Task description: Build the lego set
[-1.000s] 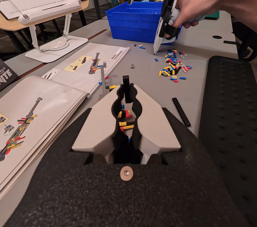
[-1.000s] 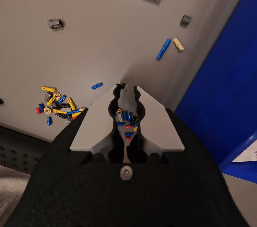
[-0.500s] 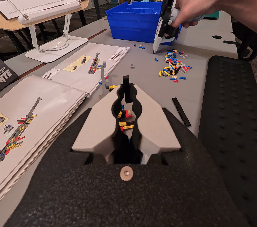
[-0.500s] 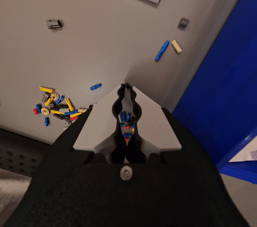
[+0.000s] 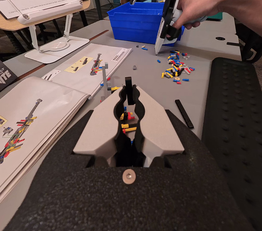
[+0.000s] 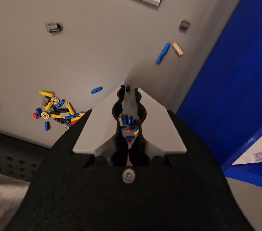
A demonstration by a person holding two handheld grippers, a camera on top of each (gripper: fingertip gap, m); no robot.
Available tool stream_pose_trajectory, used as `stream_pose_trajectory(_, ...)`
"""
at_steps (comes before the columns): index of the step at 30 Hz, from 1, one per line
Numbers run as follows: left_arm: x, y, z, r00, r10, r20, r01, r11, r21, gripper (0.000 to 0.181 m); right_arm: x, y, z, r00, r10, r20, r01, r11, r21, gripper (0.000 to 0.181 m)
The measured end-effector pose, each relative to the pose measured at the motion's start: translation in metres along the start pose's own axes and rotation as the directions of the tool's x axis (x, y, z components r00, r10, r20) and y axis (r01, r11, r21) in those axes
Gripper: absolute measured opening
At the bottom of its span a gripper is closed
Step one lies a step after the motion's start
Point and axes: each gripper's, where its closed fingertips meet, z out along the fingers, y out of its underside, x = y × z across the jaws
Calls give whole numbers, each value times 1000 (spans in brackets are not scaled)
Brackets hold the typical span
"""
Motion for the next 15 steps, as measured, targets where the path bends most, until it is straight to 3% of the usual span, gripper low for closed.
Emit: stream_pose_trajectory(15, 0, 0, 0, 1000, -2, -1, 2, 1000, 0, 6, 1, -2, -1, 1000, 0, -6, 0, 1000, 5, 10)
